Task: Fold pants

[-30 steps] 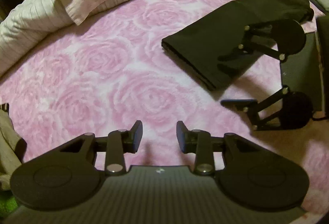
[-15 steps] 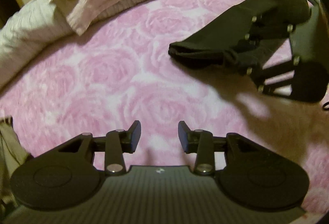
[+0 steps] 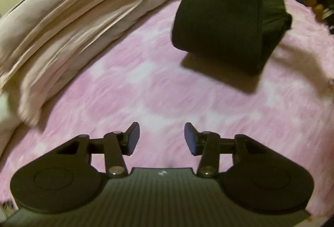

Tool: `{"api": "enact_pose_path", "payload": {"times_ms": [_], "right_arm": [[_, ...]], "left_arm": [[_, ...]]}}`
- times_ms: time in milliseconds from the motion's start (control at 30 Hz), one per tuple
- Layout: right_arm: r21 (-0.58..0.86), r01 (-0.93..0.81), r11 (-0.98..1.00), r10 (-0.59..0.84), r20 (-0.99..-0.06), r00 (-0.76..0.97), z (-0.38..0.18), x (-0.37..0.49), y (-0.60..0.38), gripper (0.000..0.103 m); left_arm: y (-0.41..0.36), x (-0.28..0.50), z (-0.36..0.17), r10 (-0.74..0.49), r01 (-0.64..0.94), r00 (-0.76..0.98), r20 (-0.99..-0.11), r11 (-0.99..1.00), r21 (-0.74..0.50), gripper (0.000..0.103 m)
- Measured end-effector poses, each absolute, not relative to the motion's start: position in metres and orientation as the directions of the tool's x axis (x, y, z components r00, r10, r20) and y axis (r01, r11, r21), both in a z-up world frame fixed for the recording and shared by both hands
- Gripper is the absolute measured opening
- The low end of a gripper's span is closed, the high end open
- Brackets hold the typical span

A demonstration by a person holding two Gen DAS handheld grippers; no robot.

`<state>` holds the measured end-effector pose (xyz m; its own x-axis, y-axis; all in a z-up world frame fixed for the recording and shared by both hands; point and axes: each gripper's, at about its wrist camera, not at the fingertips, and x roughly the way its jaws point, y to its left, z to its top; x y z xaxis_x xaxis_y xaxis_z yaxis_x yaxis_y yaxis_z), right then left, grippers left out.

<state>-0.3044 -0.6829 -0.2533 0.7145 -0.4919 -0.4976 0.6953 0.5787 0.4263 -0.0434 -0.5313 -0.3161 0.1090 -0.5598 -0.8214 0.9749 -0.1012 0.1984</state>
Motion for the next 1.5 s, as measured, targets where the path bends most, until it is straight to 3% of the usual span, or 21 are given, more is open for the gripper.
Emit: {"api": "enact_pose_path", "payload": {"times_ms": [200,433,567,700,800,1000,1200,1500], "right_arm": [[0.545,0.803,0.239,-0.423,-0.686,0.592,-0.361,-0.391,-0.769,0.017],[0.566,0.771,0.292,-0.399,-0.66,0.636,-0.348,-0.404,-0.786,0.017],[0.554,0.742,0.378,-0.435,-0.602,0.67,-0.329,-0.408,-0.801,0.017],[0.554,0.762,0.336,-0.418,-0.637,0.647,-0.343,-0.404,-0.821,0.017],[0.551,0.789,0.269,-0.414,-0.674,0.612,-0.359,-0.407,-0.826,0.03],[0.529,0.82,0.218,-0.497,-0.663,0.56,-0.343,-0.423,-0.795,0.043],[0.574,0.782,0.243,-0.431,-0.658,0.617,-0.339,-0.412,-0.74,0.059],[0.633,0.736,0.241,-0.382,-0.635,0.672,-0.36,-0.375,-0.706,0.063]], "left_arm": [[-0.593,-0.115,-0.337,-0.53,0.963,0.029,-0.847,-0.213,0.166,0.043],[-0.65,-0.16,-0.335,-0.543,0.934,-0.022,-0.84,-0.31,0.176,0.044],[-0.681,-0.168,-0.332,-0.564,0.93,-0.033,-0.825,-0.32,0.182,0.045],[-0.702,-0.173,-0.336,-0.564,0.932,-0.037,-0.825,-0.316,0.174,0.045],[-0.708,-0.175,-0.341,-0.555,0.939,-0.041,-0.831,-0.306,0.159,0.045],[-0.708,-0.176,-0.355,-0.536,0.927,-0.05,-0.842,-0.34,0.161,0.045],[-0.709,-0.156,-0.364,-0.526,0.936,-0.041,-0.849,-0.318,0.152,0.045],[-0.681,-0.124,-0.366,-0.512,0.934,-0.026,-0.858,-0.318,0.162,0.045]]}}
